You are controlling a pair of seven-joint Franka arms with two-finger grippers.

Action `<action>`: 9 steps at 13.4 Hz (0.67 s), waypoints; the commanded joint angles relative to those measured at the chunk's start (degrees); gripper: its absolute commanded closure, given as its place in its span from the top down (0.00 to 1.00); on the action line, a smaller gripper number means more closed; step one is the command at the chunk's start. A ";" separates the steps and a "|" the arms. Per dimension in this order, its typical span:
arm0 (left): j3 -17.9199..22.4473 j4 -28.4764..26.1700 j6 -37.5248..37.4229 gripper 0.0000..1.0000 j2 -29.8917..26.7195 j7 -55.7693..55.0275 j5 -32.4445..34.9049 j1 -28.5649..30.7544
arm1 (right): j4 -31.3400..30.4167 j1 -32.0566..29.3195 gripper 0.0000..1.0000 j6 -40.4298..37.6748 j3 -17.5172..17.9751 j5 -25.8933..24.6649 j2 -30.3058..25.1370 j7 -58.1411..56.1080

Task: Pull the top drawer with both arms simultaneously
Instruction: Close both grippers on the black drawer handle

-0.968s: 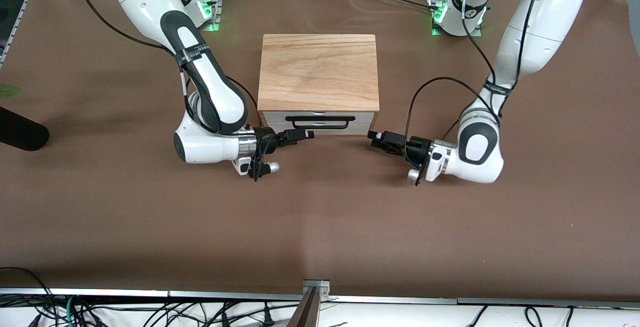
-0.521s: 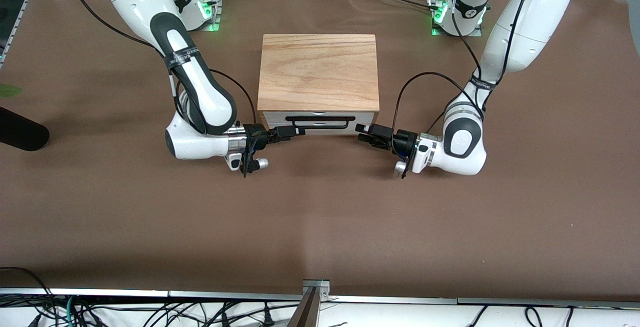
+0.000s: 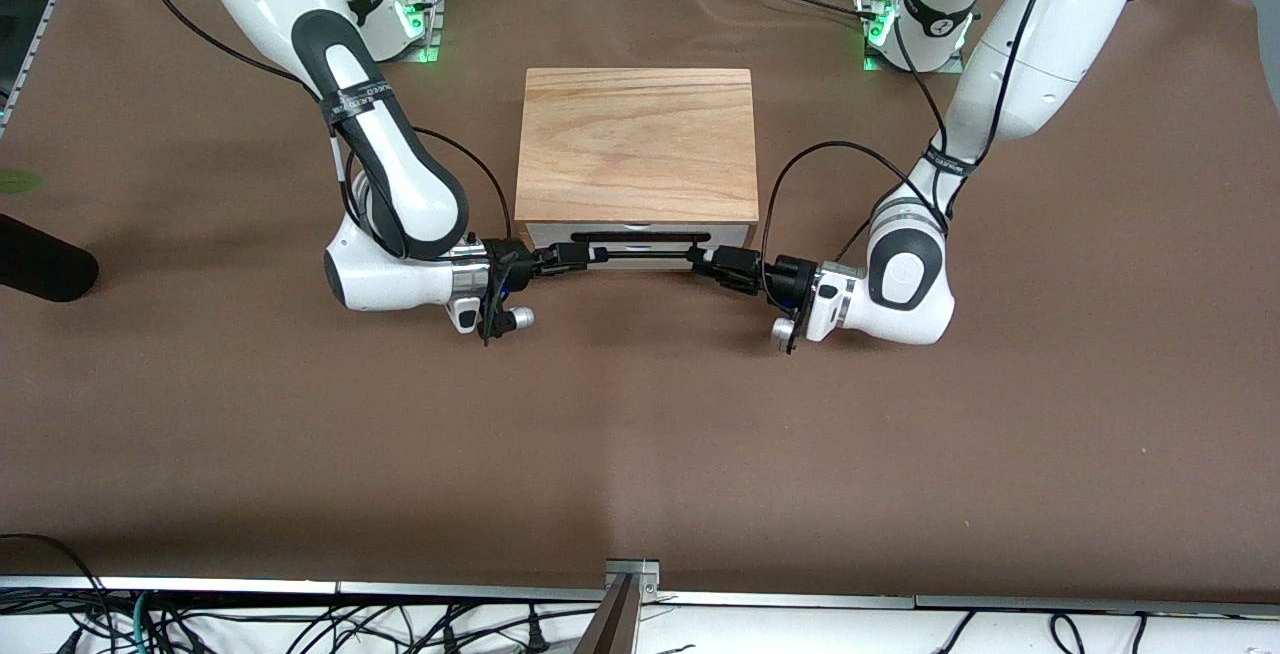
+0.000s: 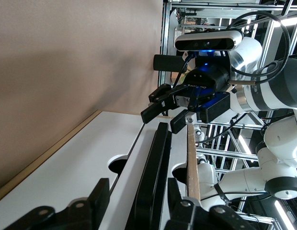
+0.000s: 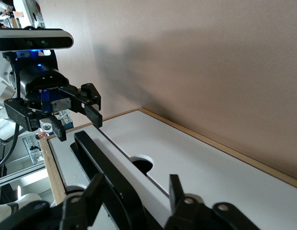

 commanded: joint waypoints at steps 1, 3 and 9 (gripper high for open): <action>-0.15 -2.28 1.24 0.50 -1.98 1.80 -2.37 -0.11 | -2.31 -0.39 0.53 -0.31 0.45 1.34 -2.13 -1.59; -0.15 -2.28 1.24 0.39 -1.98 1.80 -2.37 -0.20 | -2.57 -0.39 0.45 -0.22 0.45 1.34 -2.13 -1.59; -0.94 -2.19 1.24 0.23 -2.16 2.16 -2.37 -0.20 | -2.48 -0.30 0.18 -0.22 0.54 2.21 -2.30 -1.94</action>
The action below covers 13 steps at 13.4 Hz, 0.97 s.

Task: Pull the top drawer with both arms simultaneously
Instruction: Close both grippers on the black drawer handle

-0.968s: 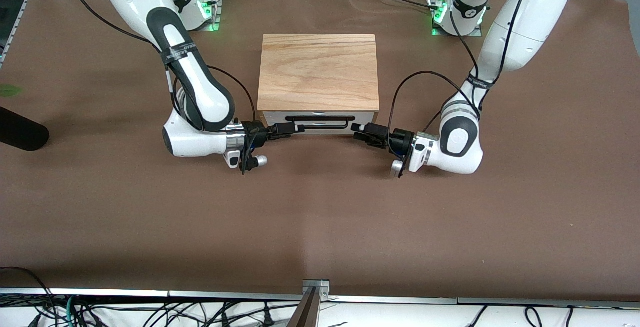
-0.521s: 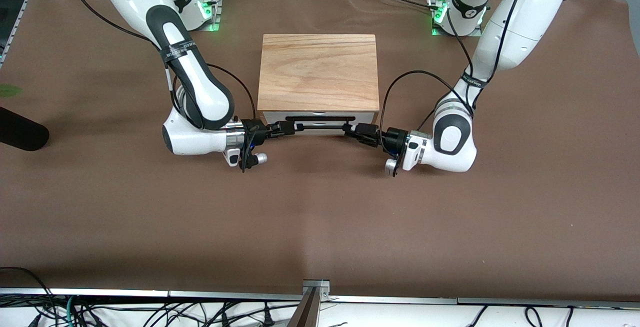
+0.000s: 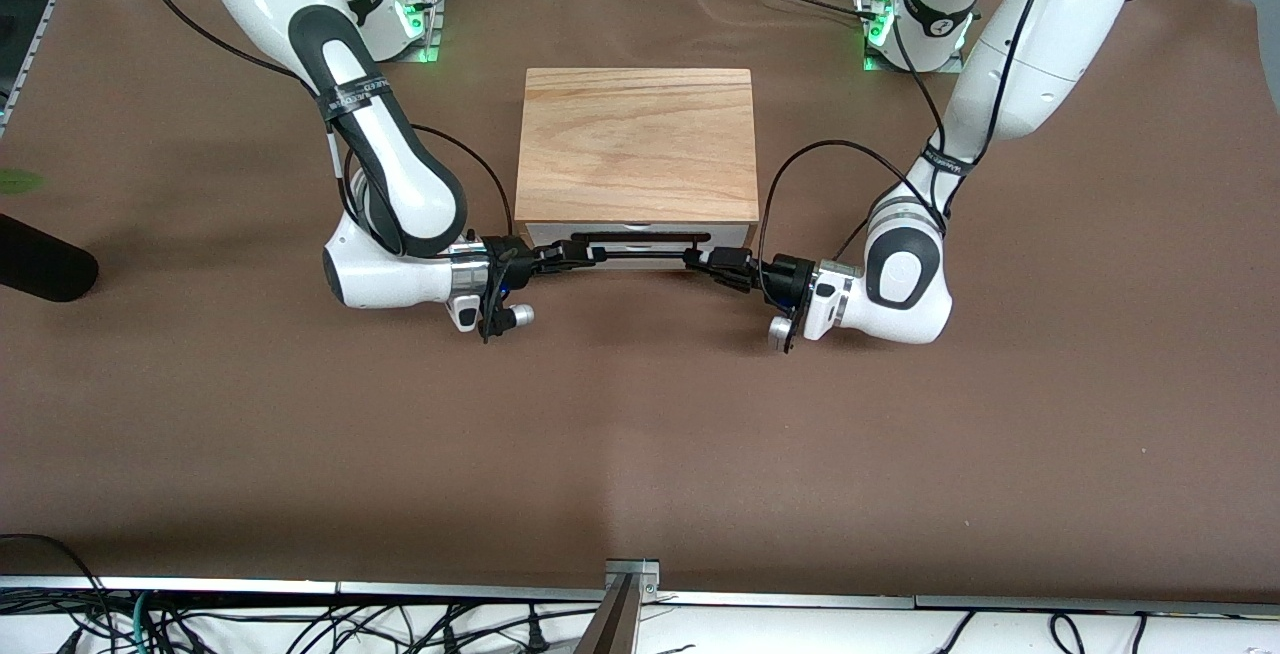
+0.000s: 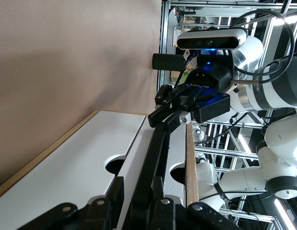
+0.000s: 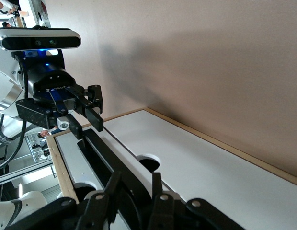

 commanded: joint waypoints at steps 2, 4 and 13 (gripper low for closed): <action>-0.31 -2.28 1.13 0.13 -2.12 2.02 -2.36 -0.19 | -2.23 -0.38 0.09 -0.05 0.49 1.98 -1.53 -1.31; -0.31 -2.19 1.13 0.08 -2.12 2.02 -2.36 -0.19 | -1.97 -0.38 0.03 -0.05 0.49 1.98 -1.35 -1.31; -0.23 -1.05 1.22 0.05 -2.12 1.50 -2.01 -0.01 | 0.66 -0.47 0.01 -0.05 0.22 1.81 -0.04 -1.05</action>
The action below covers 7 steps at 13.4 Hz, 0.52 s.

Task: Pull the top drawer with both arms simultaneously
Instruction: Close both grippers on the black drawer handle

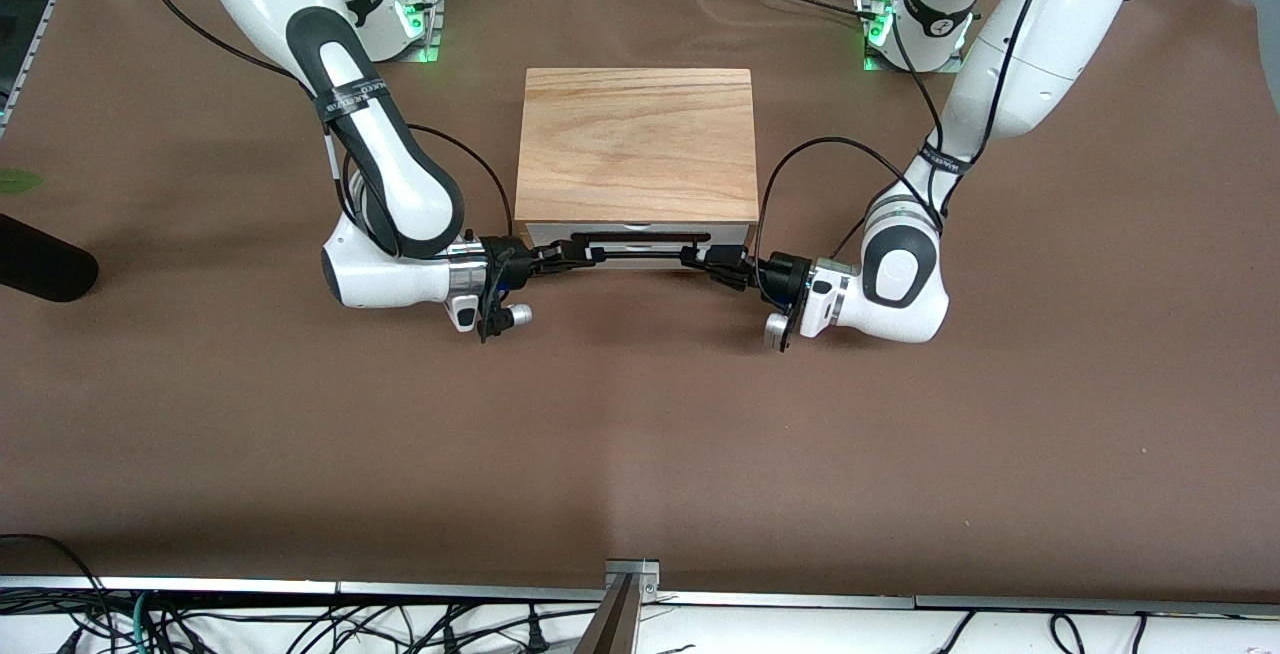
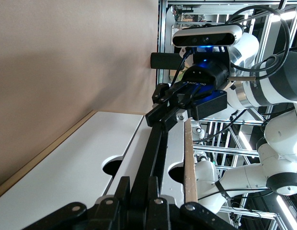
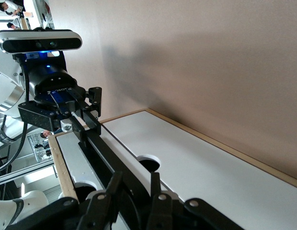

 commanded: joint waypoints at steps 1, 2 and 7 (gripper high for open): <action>-0.06 -0.97 0.96 0.05 -2.00 0.06 -1.83 0.00 | 1.77 -0.43 0.01 -0.03 0.31 0.89 0.37 0.09; -0.06 0.17 0.96 0.05 -1.83 -0.11 -1.66 0.00 | 2.47 -0.51 0.01 -0.03 0.31 0.89 0.64 0.18; 0.12 3.95 3.51 0.04 -0.25 -0.99 -1.13 0.00 | 5.99 -1.48 0.01 -0.03 0.22 0.72 3.62 0.35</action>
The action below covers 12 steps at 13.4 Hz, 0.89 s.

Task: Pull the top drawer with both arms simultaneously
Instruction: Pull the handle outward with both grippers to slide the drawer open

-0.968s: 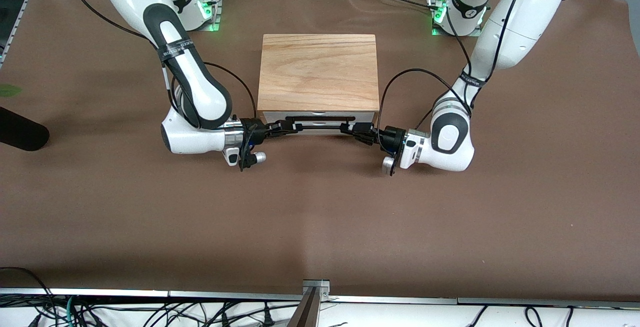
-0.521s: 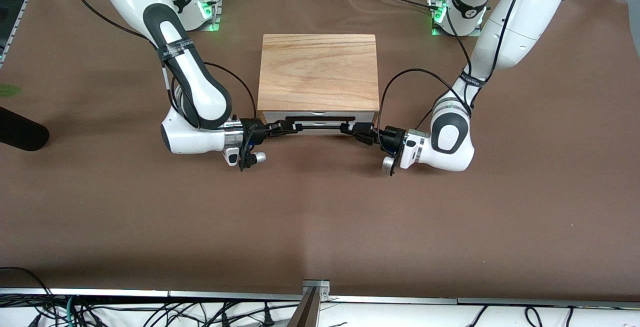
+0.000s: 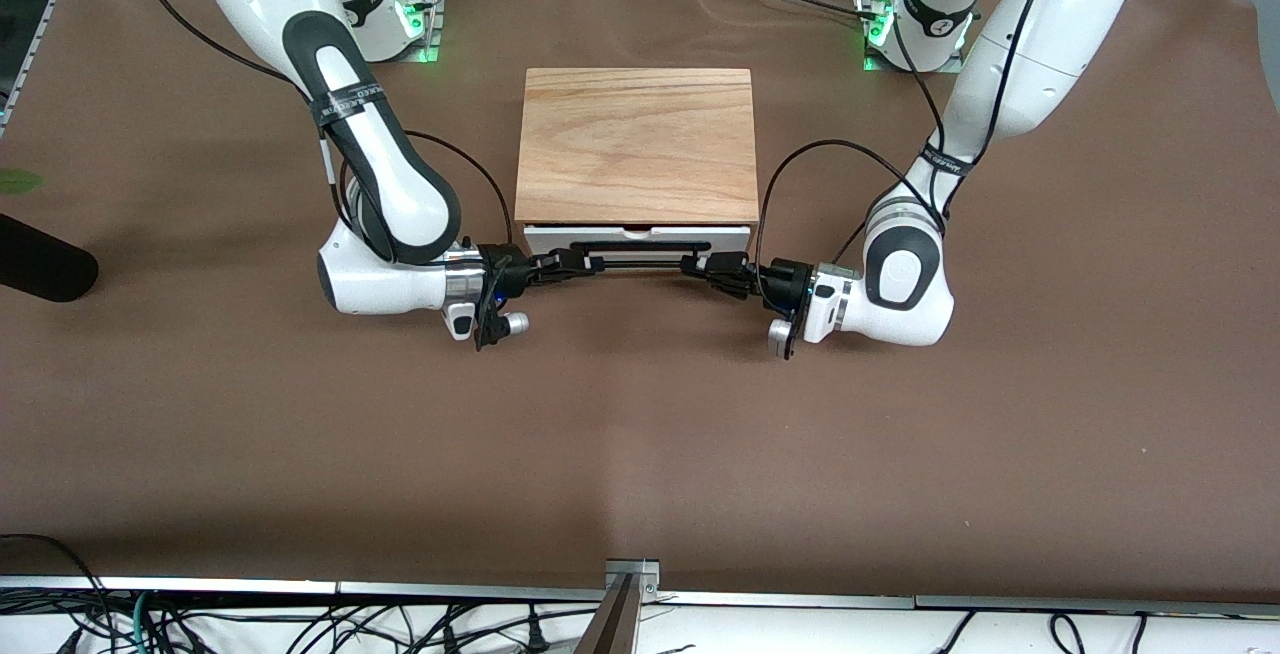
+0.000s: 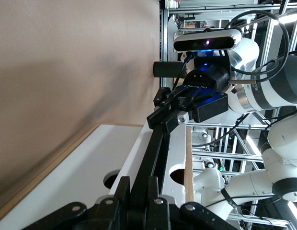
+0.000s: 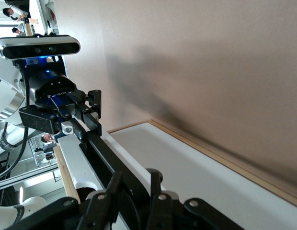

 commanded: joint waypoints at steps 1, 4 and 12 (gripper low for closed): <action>0.20 3.56 0.78 0.04 0.80 -1.42 -1.13 0.09 | 4.26 -1.24 0.01 -0.50 0.31 0.61 2.92 0.46; 0.29 7.61 0.96 0.04 3.35 -3.69 -1.04 0.00 | 7.87 -1.86 0.01 -0.59 0.31 0.61 5.83 0.55; 0.64 18.95 0.96 0.03 10.91 -6.43 2.12 -0.09 | 17.53 -3.62 0.01 -1.91 0.31 0.52 11.98 3.36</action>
